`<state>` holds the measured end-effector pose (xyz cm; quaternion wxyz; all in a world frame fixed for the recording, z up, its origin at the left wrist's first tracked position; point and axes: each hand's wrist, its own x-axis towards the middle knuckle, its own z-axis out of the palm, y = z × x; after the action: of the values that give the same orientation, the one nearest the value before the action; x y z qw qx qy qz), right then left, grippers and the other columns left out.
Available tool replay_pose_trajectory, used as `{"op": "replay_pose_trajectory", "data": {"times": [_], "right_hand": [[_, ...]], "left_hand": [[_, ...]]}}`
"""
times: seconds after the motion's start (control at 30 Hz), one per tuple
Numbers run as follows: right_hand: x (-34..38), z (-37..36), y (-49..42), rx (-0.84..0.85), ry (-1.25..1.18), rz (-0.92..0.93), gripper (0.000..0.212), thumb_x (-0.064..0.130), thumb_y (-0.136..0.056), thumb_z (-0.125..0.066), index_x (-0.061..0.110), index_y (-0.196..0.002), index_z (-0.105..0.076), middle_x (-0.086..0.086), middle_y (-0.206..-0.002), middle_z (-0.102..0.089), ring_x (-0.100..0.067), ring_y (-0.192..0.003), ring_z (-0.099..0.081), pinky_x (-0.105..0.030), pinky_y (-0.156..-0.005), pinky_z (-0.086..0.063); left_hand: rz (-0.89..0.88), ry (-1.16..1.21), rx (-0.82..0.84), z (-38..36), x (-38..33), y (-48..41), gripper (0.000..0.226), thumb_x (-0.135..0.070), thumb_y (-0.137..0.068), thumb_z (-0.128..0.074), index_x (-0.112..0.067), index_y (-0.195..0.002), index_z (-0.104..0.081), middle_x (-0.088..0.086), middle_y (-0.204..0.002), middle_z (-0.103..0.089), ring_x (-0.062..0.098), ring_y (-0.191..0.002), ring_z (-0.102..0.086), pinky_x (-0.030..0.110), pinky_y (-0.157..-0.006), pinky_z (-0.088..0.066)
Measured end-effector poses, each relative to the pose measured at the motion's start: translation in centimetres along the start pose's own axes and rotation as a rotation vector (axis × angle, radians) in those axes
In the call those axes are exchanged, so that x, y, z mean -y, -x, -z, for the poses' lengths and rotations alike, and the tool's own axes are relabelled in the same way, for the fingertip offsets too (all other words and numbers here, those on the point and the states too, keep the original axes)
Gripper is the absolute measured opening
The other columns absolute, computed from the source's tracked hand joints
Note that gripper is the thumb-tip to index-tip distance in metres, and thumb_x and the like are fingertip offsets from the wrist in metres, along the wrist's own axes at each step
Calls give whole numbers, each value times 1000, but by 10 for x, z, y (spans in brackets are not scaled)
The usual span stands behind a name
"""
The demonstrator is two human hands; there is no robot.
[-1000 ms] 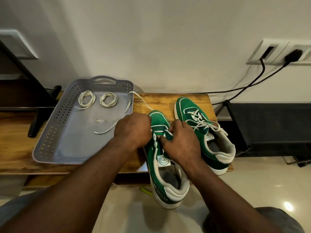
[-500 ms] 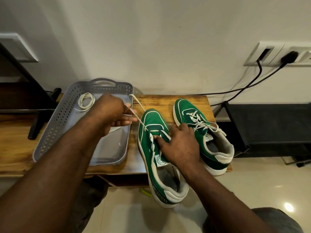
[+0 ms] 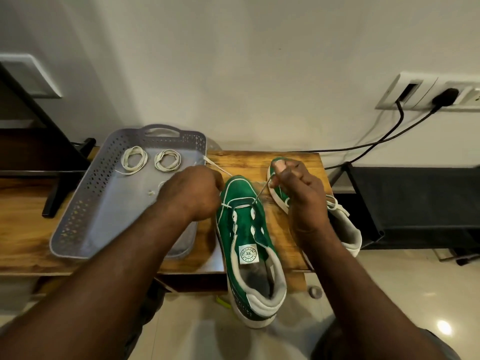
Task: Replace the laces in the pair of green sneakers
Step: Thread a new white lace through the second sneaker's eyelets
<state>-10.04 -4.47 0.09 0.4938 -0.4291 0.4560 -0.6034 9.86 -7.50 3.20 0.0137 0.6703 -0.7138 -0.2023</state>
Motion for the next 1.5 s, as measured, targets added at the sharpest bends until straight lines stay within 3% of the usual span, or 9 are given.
{"op": "replay_pose_trajectory", "data": {"times": [0.27,0.37,0.5,0.67,0.87,0.97,1.23,1.4,1.5], "right_hand": [[50,8,-8,63,-314,179,38,44,-78,-86,11,-91,-70,-7,-110,-66,-15,-96,-58,-32,-85,-43],[54,10,-8,37,-348,183,24,34,-95,-67,12,-87,-67,-6,-109,-66,-17,-102,-58,-34,-86,-44],[42,7,-8,3,66,82,22,25,-101,-63,8,-88,-70,-6,-98,-74,-19,-88,-66,-35,-73,-53],[9,4,-1,-128,501,-56,34,43,-95,-75,13,-79,-68,-2,-76,-73,-15,-70,-66,-47,-75,-59],[-8,7,-2,-137,1133,31,54,55,-86,-78,24,-120,-48,-1,-116,-67,-24,-97,-66,-39,-74,-55],[-13,7,-3,-48,1193,58,67,53,-86,-76,30,-139,-43,0,-129,-66,-26,-109,-67,-40,-83,-57],[-32,-2,3,180,1352,31,57,54,-103,-53,48,-157,-35,-3,-134,-55,-27,-111,-64,-41,-88,-58],[-42,5,-4,211,1364,34,46,42,-105,-53,39,-151,-49,-2,-131,-61,-28,-110,-65,-42,-88,-57],[-47,7,-5,151,1292,24,43,46,-100,-61,31,-140,-61,2,-125,-67,-24,-109,-65,-41,-90,-57]], "left_hand": [[8,-89,-3,-35,-22,-5,14,-26,-93,-71,-27,-107,-71,3,-107,-69,26,-93,-65,41,-82,-58],[33,-99,-3,-38,-19,-9,15,-26,-92,-73,-23,-106,-72,5,-102,-68,26,-89,-65,37,-73,-54],[42,-131,7,-39,-18,-10,18,-25,-92,-73,-19,-109,-72,4,-94,-63,25,-82,-62,34,-66,-46],[39,-161,52,-36,-9,-15,16,-27,-92,-69,-20,-106,-72,3,-92,-62,27,-83,-64,35,-69,-51],[61,-133,116,-30,-13,-13,6,-22,-93,-60,-19,-96,-64,3,-91,-57,27,-84,-61,35,-74,-53],[100,-83,180,-24,-13,-16,14,-13,-91,-63,-13,-77,-62,2,-79,-65,22,-73,-64,32,-68,-52],[303,730,393,-4,-5,-5,20,1,-108,-39,1,-104,-59,24,-104,-77,27,-71,-77,27,-52,-57],[232,440,304,-18,-4,-14,16,-8,-102,-54,0,-99,-68,15,-88,-79,29,-74,-79,44,-76,-64],[145,190,162,-27,-6,-17,26,-37,-94,-70,-12,-88,-72,6,-69,-77,23,-63,-76,45,-76,-65]]}}
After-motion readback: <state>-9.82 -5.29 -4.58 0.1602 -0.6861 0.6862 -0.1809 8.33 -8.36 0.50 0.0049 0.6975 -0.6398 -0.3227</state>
